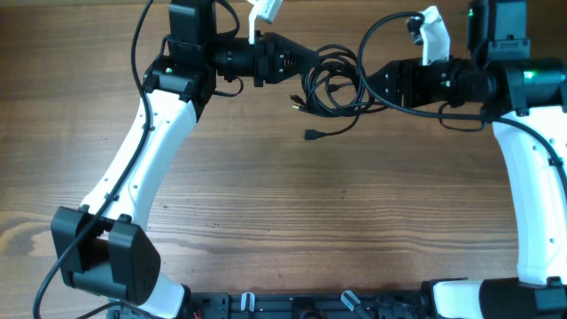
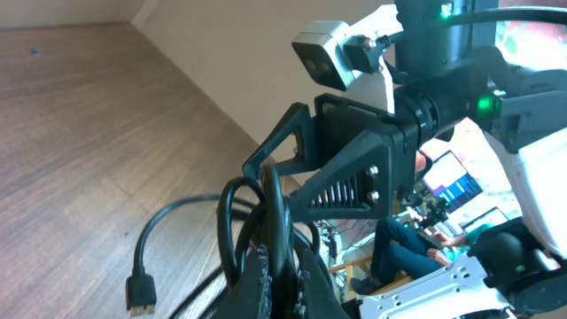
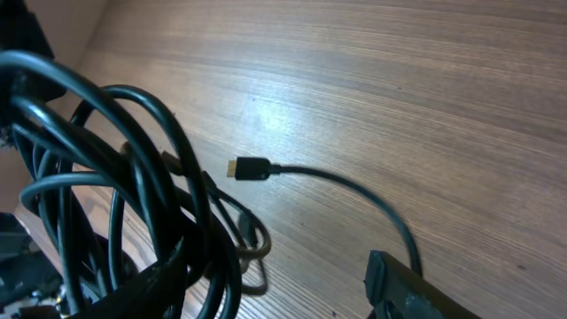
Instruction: Untangle cables
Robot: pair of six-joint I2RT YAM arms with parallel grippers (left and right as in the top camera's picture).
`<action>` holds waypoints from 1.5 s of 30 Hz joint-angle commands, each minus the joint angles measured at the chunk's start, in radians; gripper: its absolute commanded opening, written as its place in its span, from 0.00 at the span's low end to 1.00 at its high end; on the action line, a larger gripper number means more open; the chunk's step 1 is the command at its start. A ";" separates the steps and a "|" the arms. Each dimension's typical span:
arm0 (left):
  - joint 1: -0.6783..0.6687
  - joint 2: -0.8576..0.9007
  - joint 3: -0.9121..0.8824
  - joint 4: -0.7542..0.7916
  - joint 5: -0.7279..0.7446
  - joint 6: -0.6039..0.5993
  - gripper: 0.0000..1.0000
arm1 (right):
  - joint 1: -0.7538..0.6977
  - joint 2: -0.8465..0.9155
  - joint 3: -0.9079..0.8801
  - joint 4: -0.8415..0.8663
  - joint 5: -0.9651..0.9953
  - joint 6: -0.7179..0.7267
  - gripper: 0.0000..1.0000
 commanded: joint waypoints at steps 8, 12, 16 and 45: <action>-0.013 -0.028 0.013 0.010 0.023 -0.080 0.04 | 0.044 0.027 0.003 0.014 -0.071 -0.012 0.67; -0.013 -0.028 0.013 0.009 0.007 -0.105 0.04 | 0.044 0.026 0.003 0.038 0.055 0.091 0.66; -0.018 -0.028 0.013 -0.119 -0.208 -0.209 0.04 | 0.044 0.026 0.003 0.064 0.205 0.277 0.66; -0.061 0.192 0.012 -0.424 -0.704 -0.389 1.00 | 0.044 0.026 0.003 -0.027 0.507 0.413 0.76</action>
